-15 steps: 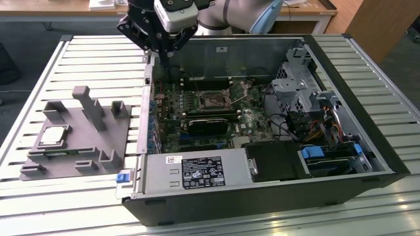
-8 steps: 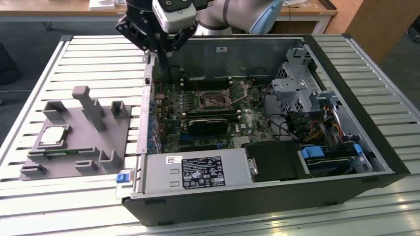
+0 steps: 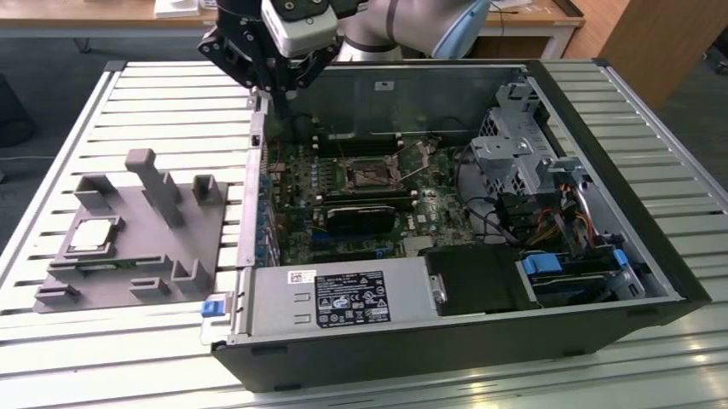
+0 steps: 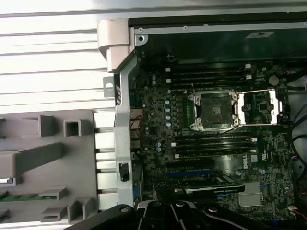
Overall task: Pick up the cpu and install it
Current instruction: 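Reach for the cpu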
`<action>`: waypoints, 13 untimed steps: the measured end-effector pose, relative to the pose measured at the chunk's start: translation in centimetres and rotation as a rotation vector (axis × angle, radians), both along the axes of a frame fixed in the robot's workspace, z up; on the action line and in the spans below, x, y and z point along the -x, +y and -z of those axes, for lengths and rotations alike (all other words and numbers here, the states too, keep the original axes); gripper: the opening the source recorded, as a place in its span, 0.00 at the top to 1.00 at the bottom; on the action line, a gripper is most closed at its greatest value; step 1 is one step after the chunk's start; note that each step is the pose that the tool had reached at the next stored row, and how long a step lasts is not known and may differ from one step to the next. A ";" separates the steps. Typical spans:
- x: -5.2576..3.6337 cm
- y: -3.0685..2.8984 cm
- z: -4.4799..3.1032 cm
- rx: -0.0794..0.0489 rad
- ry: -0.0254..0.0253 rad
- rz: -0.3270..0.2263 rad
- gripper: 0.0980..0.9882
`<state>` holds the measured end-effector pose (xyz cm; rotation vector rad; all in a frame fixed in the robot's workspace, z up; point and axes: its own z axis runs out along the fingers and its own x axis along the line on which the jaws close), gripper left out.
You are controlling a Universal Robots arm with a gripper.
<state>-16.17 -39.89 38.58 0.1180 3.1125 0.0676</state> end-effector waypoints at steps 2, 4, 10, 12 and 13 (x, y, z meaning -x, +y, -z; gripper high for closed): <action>0.08 0.00 0.03 0.000 0.0000 0.000 0.99; 0.16 0.00 0.06 0.000 0.0000 0.000 0.99; 0.28 0.00 0.09 0.000 0.0000 0.000 0.99; 0.32 0.00 0.10 0.000 0.0000 0.000 0.99; 0.34 0.00 0.11 0.000 0.0000 0.000 0.99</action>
